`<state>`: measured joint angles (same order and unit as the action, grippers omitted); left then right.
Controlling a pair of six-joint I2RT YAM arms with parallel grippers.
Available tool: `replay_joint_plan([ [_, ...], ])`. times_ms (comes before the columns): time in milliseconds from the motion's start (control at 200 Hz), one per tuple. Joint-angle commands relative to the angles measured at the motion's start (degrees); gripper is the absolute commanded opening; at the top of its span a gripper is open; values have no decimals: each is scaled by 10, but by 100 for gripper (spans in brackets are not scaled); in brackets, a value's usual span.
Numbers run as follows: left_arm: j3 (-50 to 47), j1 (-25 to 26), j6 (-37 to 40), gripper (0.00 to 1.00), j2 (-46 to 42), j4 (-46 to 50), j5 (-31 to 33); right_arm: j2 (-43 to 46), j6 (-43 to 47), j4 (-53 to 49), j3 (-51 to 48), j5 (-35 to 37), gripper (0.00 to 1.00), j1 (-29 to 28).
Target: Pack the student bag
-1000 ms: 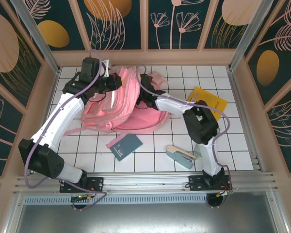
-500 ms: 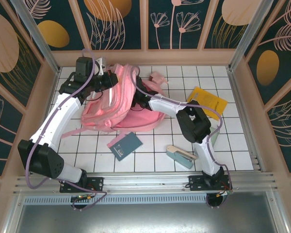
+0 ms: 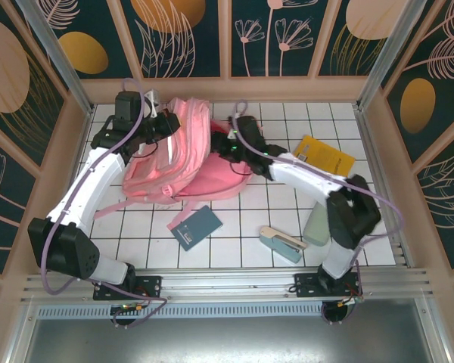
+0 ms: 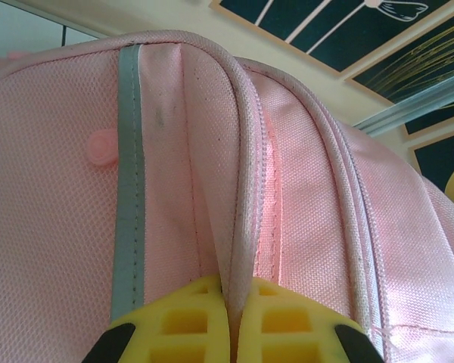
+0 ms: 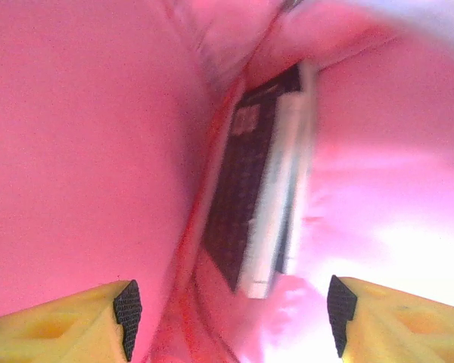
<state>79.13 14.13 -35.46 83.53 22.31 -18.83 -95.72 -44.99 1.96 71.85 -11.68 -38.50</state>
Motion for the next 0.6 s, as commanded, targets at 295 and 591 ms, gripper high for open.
replay_joint_plan([
  [295, -91, 11, 22, 0, 10, -132, 26, 89, 130, -90, -104, 108, 75, 340],
  [591, -176, 12, 3, 0, 16, -210, 8, -104, 173, -179, 50, 135, 81, 478],
])
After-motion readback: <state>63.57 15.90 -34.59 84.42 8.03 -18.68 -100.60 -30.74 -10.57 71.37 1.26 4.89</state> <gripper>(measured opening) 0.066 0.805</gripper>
